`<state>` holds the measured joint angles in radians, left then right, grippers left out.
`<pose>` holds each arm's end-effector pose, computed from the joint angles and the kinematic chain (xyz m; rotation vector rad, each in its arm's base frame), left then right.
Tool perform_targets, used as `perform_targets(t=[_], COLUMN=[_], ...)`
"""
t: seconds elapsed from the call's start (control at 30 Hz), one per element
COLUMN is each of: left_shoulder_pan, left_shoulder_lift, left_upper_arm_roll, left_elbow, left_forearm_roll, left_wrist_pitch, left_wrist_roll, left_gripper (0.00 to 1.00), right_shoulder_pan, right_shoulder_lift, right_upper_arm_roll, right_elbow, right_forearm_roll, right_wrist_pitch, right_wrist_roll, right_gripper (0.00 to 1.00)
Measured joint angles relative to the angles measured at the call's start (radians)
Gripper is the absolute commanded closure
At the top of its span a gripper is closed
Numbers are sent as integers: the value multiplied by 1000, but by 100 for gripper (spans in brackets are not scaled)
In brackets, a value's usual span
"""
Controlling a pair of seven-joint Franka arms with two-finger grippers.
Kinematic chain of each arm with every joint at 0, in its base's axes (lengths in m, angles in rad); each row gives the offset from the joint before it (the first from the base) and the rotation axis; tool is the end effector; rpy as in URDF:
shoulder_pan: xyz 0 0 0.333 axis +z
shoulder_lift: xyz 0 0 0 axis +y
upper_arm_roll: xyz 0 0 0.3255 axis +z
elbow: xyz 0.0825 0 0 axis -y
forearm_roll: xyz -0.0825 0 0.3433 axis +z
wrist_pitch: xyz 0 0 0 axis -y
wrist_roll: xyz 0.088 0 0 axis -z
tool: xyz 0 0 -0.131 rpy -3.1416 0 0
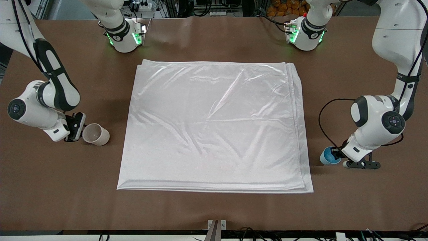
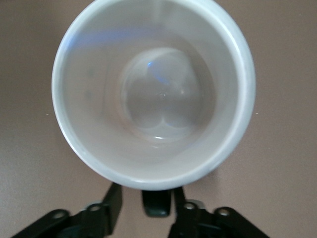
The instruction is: Place blue cup into white mug on cloth
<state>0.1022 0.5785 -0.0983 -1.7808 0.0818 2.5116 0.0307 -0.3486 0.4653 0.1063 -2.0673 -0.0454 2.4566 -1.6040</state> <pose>0.6545 0.0096 0.2605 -3.1266 0.1080 -0.2445 0.5452 -0.1362 0.2166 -2.3602 -1.9647 0.0422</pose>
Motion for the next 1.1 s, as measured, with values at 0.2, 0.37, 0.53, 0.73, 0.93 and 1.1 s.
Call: perform_targets(t=[0.2,0.37,0.53,0.73,0.93,1.1], left_shoulder_pan=[-4,-23,-36,-46,-51,-52], left_shoulder_lift=[-20,-53,-98,-143,-170,-193], left_upper_arm_roll=[-2,-4,-16,-23,-33,-61], left_elbow=[3,29,67,93,102,110], left_forearm_roll=[3,3,3,3,3,4], left_wrist_pitch=[-27,-109,-201,-268,-302,-343], left_wrist_roll=[9,9,9,9,9,9], left_gripper=[100,100,100,100,100,100], right_shoulder_pan=[0,0,2,8,60,156], right_shoulder_lift=[0,-2,-33,-116,-183,-197], right_upper_arm_roll=[2,22,73,167,240,251], right_elbow=[0,3,16,21,21,18], right_forearm_roll=[38,64,66,68,72,72], right_wrist_pitch=[1,5,10,-1,-28,-34], right_wrist_roll=[-1,-13,-13,-10,54,152], right_gripper=[100,100,100,100,100,100])
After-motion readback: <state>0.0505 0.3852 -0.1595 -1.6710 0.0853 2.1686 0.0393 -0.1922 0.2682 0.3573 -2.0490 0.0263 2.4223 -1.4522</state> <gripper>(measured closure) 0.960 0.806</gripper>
